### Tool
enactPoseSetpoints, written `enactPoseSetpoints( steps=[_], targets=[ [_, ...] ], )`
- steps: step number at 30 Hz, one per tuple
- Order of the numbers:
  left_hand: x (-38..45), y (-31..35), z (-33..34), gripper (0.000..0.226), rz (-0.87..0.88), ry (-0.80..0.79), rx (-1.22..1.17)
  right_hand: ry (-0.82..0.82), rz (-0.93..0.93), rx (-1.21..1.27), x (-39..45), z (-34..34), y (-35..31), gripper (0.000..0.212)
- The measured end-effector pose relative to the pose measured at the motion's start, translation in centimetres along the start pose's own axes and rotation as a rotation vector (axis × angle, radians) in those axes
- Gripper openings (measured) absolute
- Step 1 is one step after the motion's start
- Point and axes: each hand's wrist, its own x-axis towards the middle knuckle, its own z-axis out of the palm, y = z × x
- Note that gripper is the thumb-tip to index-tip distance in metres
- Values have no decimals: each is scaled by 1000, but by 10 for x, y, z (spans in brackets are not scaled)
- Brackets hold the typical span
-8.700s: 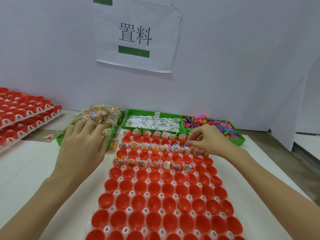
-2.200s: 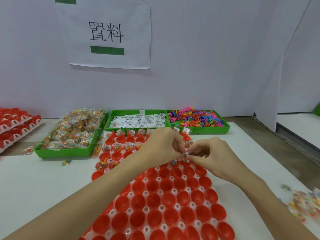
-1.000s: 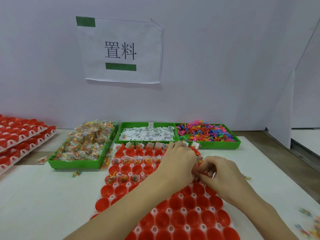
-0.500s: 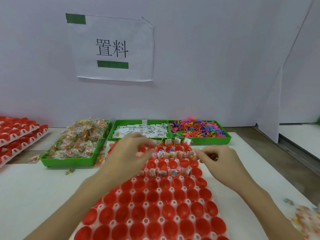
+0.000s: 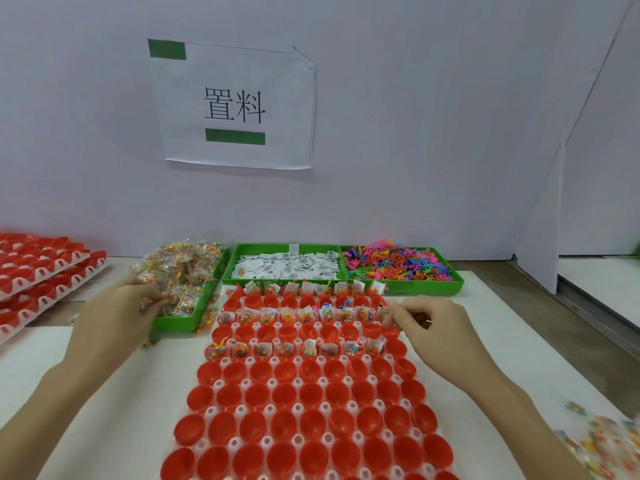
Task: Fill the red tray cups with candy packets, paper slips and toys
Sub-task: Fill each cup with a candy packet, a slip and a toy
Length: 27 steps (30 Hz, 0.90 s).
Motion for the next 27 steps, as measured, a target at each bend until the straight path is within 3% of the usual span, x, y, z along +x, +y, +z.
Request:
enactPoseSetpoints(
  steps=[6,9,11,13,16,19,24,27],
  targets=[
    [-4,2,3,8,90,66,113,7,9,-5,0,0,2,37],
    [-9,3,2,11,152,179,172,13,6,-1,1,-1,2,37],
    [-15,10,-2,12,174,284,122,14,6,1,1,-2,2,37],
    [-23,23,-8,14,164,313,-93,12,4,3,1,-1,3,37],
    [-39,52,-17,12,95,222,-549,12,5,7,1,0,4,37],
    [-55,76,-19,14,-21,23,-968,28,7,3,0,1,3,35],
    [-59,80,-20,13,-45,-142,-1144,118,-57,-60,1,7,-8,27],
    [-61,82,-18,9,-7,-173,-1143,70,-82,-97,20,13,-16,18]
  ],
)
